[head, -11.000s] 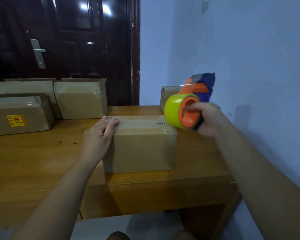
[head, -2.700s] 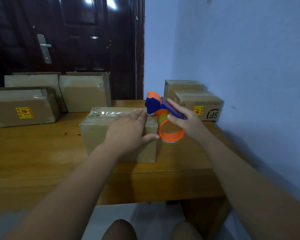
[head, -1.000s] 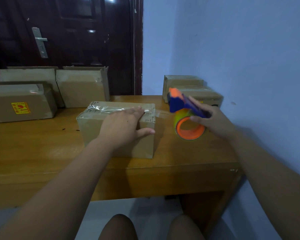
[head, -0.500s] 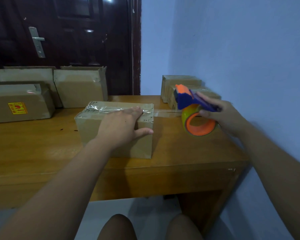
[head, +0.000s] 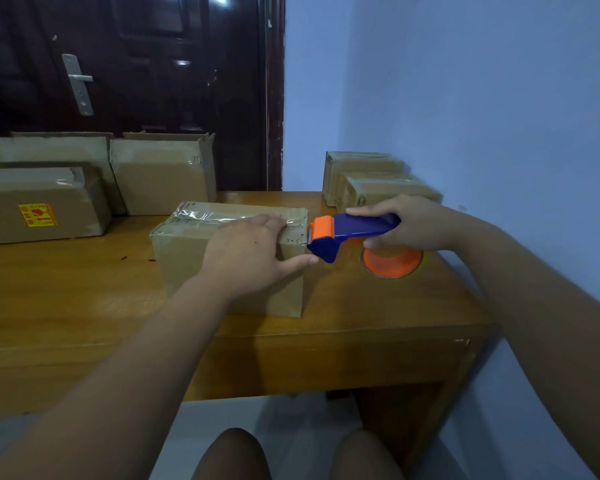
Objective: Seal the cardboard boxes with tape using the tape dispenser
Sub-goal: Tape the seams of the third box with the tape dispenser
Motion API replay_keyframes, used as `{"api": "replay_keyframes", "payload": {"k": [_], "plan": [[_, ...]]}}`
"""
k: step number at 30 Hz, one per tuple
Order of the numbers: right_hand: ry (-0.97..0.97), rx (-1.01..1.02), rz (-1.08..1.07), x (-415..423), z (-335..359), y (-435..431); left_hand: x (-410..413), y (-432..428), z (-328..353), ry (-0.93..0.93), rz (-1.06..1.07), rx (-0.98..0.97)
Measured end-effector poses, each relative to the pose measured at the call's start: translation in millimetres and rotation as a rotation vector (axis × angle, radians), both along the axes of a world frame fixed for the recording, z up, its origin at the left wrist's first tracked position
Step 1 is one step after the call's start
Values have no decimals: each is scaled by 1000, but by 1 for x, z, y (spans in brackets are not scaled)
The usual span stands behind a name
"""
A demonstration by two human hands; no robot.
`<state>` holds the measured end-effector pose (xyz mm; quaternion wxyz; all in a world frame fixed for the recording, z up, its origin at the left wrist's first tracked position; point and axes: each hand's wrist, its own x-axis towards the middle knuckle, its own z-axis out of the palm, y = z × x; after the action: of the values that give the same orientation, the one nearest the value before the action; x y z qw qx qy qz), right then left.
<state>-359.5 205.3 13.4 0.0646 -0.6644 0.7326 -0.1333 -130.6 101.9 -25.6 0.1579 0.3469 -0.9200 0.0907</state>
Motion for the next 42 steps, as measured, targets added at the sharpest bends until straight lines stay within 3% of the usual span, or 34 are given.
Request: {"api": "replay_keyframes", "payload": {"k": [6, 10, 12, 20, 25, 31, 36, 42], "plan": [[61, 42, -26, 6, 15, -8, -29, 12, -12, 193, -19, -59], [2, 77, -28, 6, 18, -11, -42, 16, -28, 106, 36, -198], [-15, 83, -26, 5, 19, -13, -42, 13, -32, 153, 47, -259], [-63, 167, -32, 5, 28, -16, -42, 5, -40, 293, -25, -303], [-116, 284, -61, 5, 28, -23, -34, 3, -35, 213, -87, -317], [-607, 464, -64, -13, -3, -12, -20, 2, -16, 46, -120, -119], [-1023, 575, -71, -20, -40, 2, -8, -5, -8, 53, -148, 56], [-1218, 482, -160, -11, -80, 23, -5, -6, -3, 173, -154, 184]]}}
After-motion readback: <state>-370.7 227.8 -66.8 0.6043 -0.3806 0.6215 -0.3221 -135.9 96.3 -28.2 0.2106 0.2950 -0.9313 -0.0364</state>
